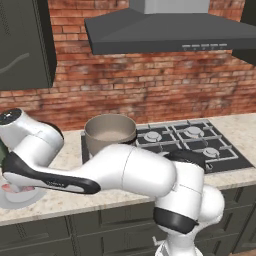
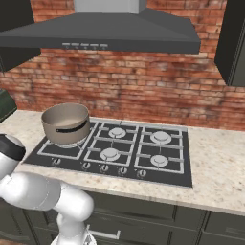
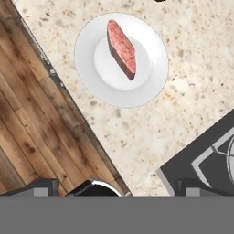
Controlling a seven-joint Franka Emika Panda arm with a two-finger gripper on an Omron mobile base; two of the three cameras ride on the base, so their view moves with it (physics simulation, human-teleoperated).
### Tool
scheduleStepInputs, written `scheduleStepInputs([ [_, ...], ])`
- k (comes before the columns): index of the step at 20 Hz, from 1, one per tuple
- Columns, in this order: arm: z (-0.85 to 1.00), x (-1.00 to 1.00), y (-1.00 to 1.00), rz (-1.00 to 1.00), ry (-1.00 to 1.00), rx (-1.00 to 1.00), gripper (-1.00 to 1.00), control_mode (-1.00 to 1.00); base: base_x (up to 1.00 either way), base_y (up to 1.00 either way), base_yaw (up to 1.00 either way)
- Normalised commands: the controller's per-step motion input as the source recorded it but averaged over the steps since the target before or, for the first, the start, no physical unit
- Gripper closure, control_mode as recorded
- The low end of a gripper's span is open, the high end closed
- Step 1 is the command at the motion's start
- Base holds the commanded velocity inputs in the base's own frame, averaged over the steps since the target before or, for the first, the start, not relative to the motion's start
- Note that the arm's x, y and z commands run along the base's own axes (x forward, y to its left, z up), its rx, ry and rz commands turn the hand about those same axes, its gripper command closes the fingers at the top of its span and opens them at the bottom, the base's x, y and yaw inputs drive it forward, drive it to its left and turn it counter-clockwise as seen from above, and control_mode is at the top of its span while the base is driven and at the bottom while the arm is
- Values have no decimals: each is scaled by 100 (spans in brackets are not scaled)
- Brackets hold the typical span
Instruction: Retrieve the frozen meat and place it in the pot on a burner. Then turn the burner on.
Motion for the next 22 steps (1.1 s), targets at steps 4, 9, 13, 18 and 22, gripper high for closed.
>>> scheduleStepInputs([
  [4,-35,30,28,0,0,7,-100,-100,0,0,0],
  [9,-41,36,10,5,2,13,-100,-100,0,0,0],
  [13,-28,35,8,12,6,8,-100,-100,0,0,0],
  [18,-30,26,18,15,0,3,-100,-100,0,0,0],
  [22,-28,21,28,15,2,0,-100,-100,0,0,0],
])
